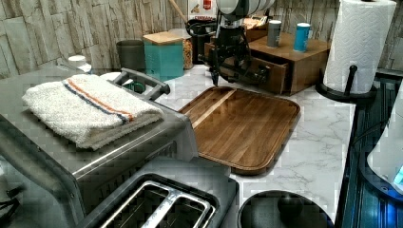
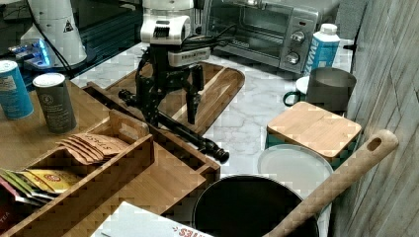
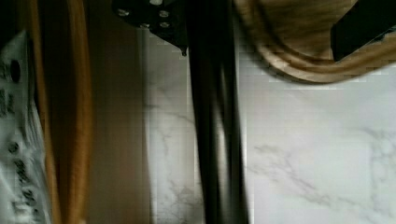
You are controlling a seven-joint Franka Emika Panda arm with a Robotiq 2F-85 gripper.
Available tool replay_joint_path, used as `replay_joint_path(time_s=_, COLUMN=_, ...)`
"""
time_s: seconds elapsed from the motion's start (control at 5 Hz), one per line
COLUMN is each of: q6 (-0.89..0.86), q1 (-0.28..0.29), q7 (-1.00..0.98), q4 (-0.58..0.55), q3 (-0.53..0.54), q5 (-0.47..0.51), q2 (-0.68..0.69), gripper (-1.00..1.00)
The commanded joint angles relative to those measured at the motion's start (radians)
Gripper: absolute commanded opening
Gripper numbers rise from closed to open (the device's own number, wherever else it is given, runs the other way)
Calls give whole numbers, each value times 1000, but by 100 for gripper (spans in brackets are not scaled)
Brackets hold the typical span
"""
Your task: Open the drawer.
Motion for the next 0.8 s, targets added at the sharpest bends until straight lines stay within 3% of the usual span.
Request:
replay_joint_path(time_s=0.2, q6=-83, q1=162, q7=83, q4=126, q3=234, q5=111, q2=-3, gripper=100)
replay_joint_path(time_s=0.6, q6=-16, q1=264, q7=233, q4=139, q3=215, q5=53, q2=13, gripper=100)
replay_joint_path(time_s=0.8, q6=-13, q1=266, q7=231, q4=172, q3=236, q5=90, q2=32, gripper=100)
